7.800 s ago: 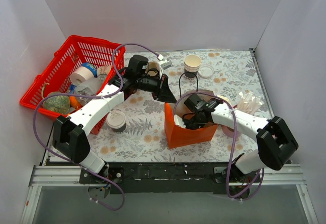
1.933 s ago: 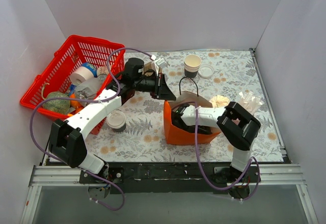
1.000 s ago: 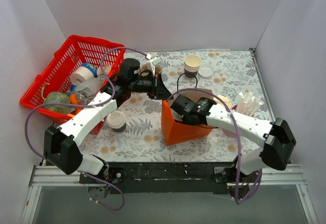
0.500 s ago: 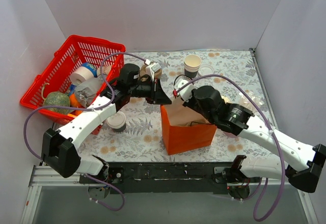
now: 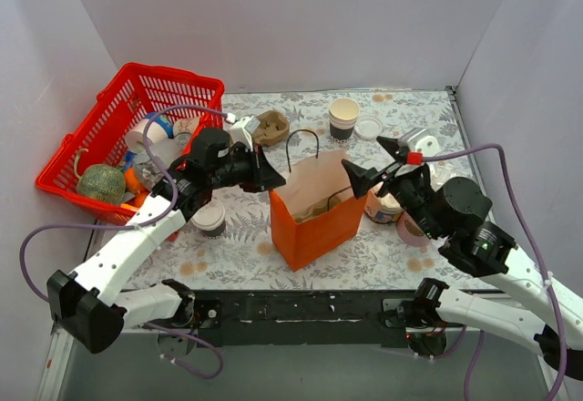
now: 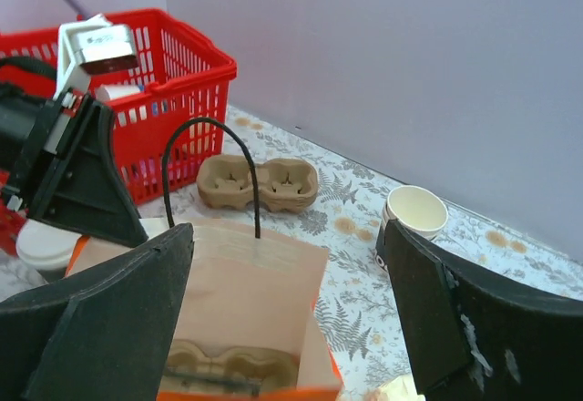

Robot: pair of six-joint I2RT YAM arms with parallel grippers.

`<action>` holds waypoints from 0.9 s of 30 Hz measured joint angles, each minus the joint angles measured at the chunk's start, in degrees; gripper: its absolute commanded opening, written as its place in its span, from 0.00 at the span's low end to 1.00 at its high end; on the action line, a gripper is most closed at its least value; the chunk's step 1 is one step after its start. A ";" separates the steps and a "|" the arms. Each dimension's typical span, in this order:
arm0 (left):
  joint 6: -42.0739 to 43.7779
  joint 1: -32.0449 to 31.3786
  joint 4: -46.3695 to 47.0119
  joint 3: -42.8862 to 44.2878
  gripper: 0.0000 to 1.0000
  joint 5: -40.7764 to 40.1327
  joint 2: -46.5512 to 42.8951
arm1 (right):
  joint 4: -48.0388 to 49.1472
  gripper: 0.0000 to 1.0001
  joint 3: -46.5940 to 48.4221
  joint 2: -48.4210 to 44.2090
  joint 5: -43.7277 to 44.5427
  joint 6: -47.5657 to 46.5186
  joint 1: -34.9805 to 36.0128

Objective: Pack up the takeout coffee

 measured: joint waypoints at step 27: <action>-7.78 -0.09 -25.14 14.14 0.98 -24.52 -7.10 | -7.21 0.98 0.70 1.36 10.49 6.80 -0.07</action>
